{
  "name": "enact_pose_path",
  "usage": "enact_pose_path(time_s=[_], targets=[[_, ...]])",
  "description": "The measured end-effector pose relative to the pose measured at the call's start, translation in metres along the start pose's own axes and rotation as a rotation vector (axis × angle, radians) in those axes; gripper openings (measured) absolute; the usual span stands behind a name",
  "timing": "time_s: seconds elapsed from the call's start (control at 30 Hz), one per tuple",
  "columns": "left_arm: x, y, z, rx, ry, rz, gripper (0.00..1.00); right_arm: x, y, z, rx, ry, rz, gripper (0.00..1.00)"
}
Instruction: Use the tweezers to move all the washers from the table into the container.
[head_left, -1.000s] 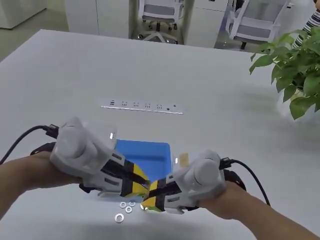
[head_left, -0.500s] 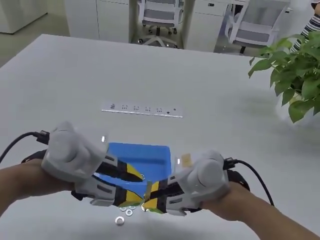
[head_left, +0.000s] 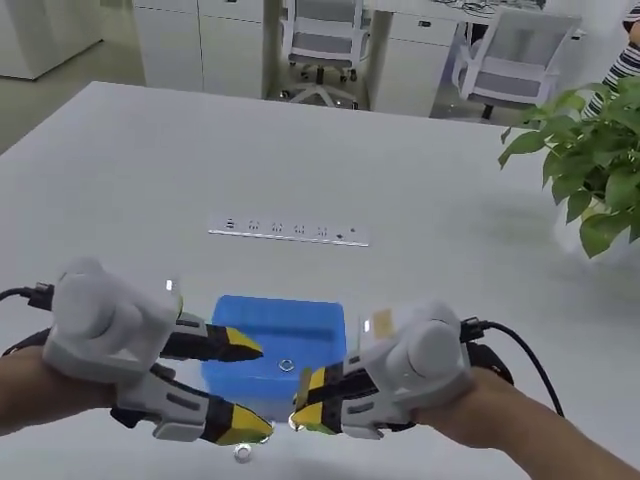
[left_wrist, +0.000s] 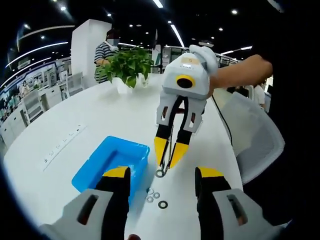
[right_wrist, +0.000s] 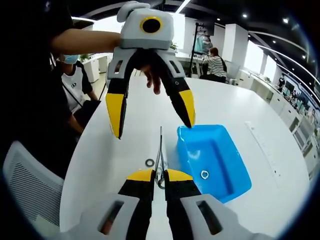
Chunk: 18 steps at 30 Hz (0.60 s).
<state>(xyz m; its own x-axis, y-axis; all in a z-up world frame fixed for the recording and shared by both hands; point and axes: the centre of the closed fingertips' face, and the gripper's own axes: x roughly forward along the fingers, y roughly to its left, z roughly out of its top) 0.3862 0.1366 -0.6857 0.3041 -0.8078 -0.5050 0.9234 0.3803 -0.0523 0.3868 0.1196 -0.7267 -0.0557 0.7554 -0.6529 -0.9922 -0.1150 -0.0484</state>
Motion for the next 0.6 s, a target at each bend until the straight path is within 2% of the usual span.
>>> enact_pose_path(time_s=[0.13,0.43,0.6], targets=[[-0.007,0.002,0.001,-0.023,-0.025,0.033,0.61,-0.006,0.000,0.004,-0.011,0.002,0.000,0.09],[-0.015,0.001,-0.005,-0.054,-0.028,0.086,0.73,-0.017,-0.004,0.013,-0.018,-0.006,-0.008,0.09],[-0.021,0.002,-0.005,-0.070,-0.048,0.120,0.79,-0.021,-0.005,0.016,-0.024,-0.007,-0.008,0.09]])
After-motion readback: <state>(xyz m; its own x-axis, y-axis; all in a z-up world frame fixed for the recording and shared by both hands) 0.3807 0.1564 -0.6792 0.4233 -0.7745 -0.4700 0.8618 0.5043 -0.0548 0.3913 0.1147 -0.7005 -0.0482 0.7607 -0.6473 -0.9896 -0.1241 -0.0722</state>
